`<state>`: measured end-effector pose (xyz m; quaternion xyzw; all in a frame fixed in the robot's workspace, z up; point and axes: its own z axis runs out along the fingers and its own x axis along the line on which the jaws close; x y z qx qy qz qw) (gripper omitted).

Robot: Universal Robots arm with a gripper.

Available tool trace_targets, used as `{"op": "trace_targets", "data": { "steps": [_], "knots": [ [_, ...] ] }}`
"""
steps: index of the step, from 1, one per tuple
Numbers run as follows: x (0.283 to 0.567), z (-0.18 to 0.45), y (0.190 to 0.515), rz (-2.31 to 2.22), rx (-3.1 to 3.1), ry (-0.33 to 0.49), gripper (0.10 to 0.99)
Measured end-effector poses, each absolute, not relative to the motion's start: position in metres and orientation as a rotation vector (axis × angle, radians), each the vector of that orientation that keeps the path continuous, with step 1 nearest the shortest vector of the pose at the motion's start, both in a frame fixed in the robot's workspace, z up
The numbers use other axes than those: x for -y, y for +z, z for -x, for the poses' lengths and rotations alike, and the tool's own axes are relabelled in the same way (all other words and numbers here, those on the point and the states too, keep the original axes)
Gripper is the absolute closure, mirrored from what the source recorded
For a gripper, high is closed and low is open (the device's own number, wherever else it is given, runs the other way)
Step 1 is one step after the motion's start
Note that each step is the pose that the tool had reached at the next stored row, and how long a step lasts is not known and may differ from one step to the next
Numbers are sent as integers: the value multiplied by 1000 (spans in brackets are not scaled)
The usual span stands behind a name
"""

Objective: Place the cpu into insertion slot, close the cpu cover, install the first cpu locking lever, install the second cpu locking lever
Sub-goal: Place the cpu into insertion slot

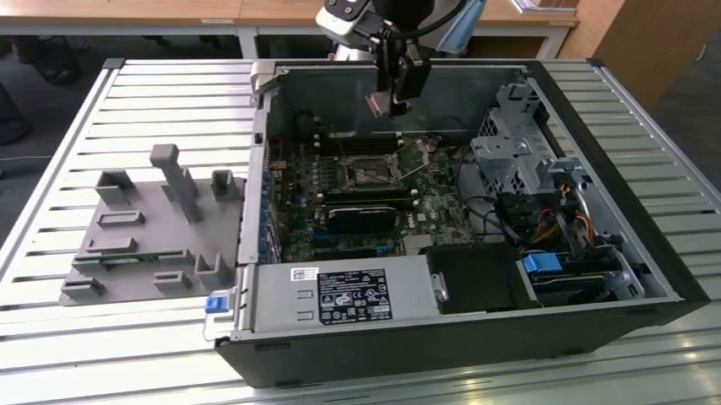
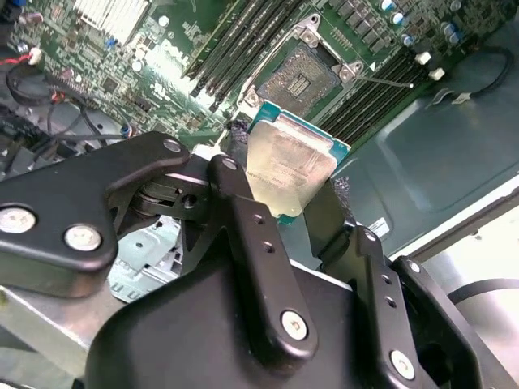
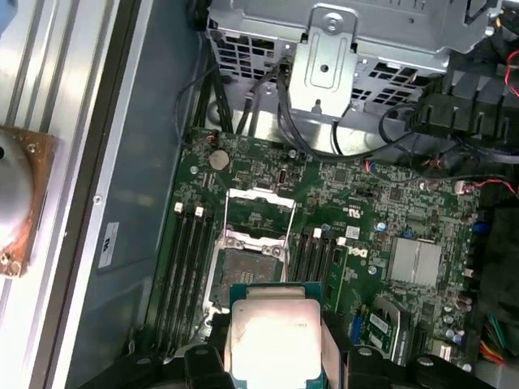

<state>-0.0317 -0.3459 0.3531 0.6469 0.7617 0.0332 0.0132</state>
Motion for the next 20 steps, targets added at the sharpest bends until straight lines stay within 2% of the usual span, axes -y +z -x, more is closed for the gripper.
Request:
{"op": "trace_targets", "data": {
  "steps": [20],
  "knots": [
    [337,32,326,-2190,-2212,88,557]
  ]
}}
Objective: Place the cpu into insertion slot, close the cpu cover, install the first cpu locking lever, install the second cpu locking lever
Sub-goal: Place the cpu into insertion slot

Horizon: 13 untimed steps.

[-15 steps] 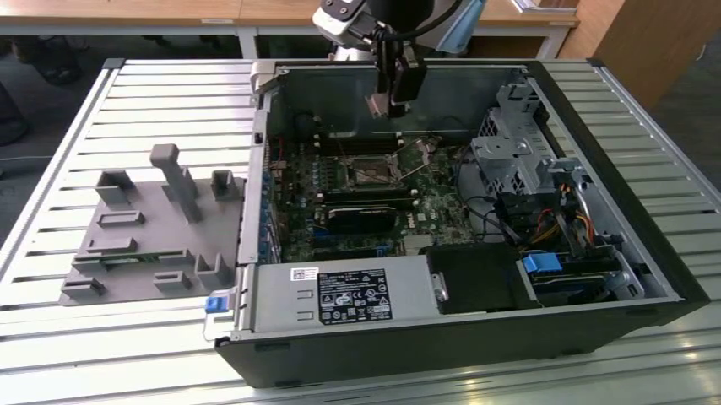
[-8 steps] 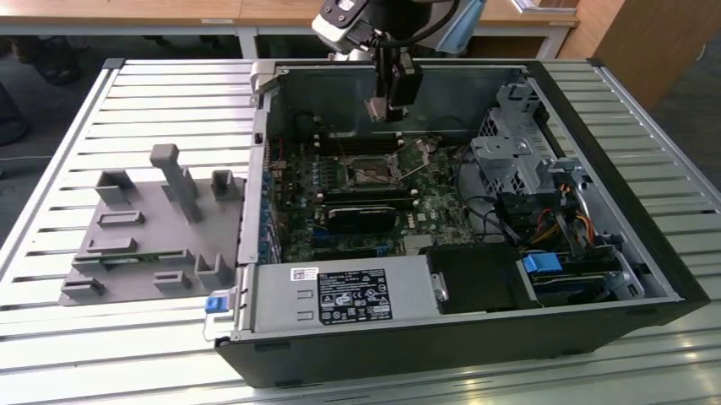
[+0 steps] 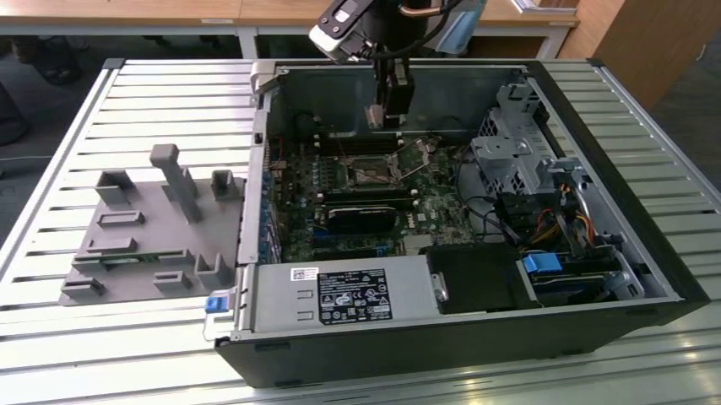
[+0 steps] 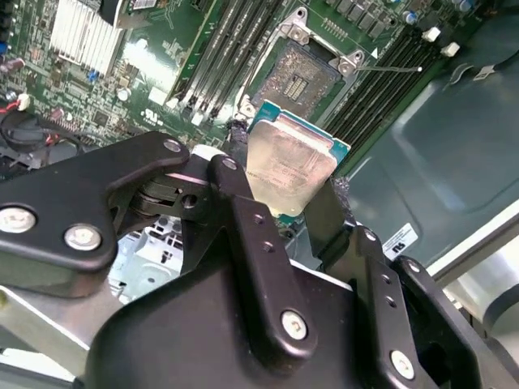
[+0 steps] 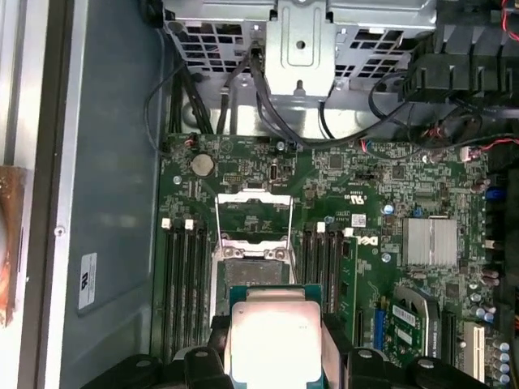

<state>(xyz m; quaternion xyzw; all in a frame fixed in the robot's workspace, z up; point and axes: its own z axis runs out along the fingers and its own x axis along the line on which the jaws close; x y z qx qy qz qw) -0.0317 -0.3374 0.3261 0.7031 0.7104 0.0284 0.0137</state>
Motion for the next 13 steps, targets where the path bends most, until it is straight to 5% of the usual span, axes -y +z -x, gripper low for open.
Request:
{"op": "trace_targets", "data": {
  "steps": [13],
  "knots": [
    [337,32,313,-2191,-2207,89,557]
  ]
}}
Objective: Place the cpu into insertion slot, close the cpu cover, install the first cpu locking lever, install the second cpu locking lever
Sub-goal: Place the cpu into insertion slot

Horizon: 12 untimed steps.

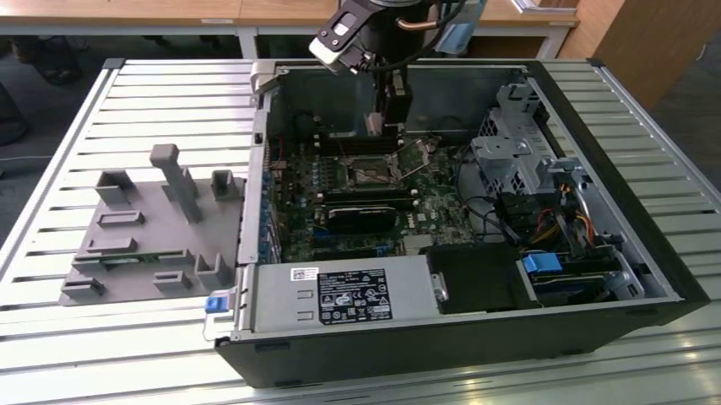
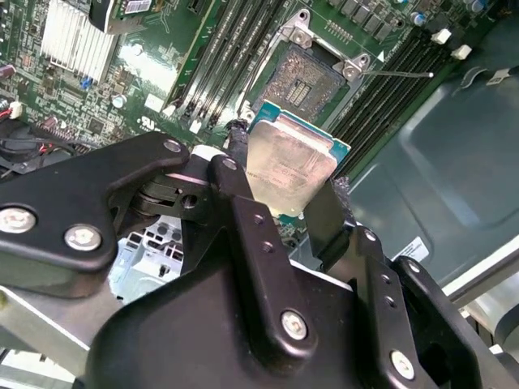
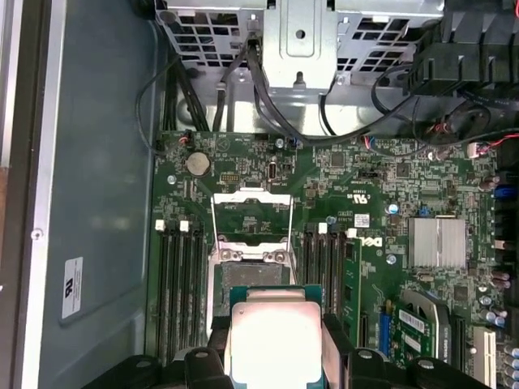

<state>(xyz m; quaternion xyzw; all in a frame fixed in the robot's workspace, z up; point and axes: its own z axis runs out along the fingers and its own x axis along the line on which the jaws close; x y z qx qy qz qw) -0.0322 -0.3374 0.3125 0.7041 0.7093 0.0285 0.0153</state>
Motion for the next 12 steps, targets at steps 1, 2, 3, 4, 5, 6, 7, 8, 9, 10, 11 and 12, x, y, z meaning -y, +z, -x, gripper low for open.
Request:
{"op": "trace_targets", "data": {
  "steps": [1,2,3,4,5,6,7,8,9,10,11,12],
  "knots": [
    [337,32,312,-2191,-2207,89,557],
    [337,32,312,-2191,-2207,89,557],
    [337,32,312,-2191,-2207,89,557],
    [337,32,311,-2191,-2207,89,557],
    [337,32,310,-2191,-2207,89,557],
    [337,32,310,-2191,-2207,89,557],
    [337,32,309,-2191,-2207,89,557],
    [337,32,308,-2191,-2207,89,557],
    [337,32,307,-2191,-2207,89,557],
    [337,32,306,-2191,-2207,89,557],
    [337,32,305,-2191,-2207,89,557],
    [337,32,304,-2191,-2207,89,557]
  ]
}}
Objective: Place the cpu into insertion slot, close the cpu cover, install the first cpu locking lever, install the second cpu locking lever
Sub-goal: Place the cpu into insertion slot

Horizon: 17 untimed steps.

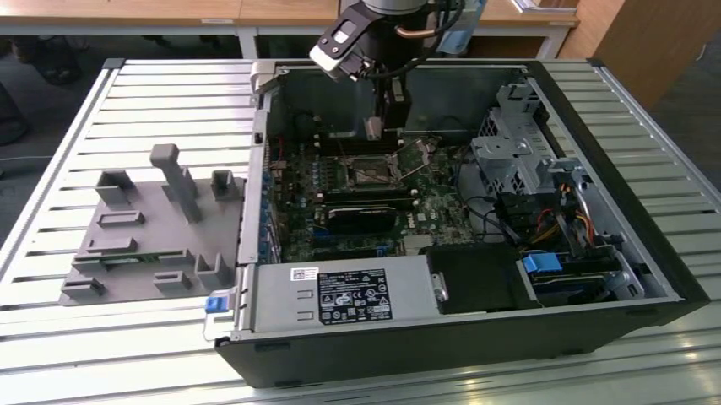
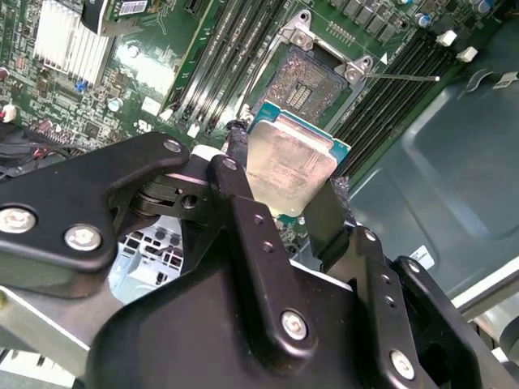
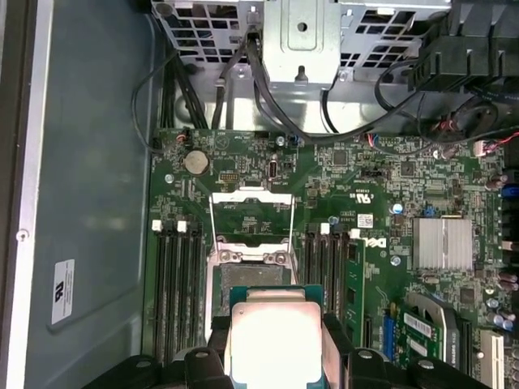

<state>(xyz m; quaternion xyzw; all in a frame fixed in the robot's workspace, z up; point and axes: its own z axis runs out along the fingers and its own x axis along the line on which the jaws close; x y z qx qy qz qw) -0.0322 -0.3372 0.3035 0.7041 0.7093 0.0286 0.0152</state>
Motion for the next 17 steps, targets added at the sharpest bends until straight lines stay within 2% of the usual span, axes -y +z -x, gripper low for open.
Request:
{"op": "trace_targets", "data": {
  "steps": [17],
  "knots": [
    [333,33,285,-2207,-2190,89,557]
  ]
}}
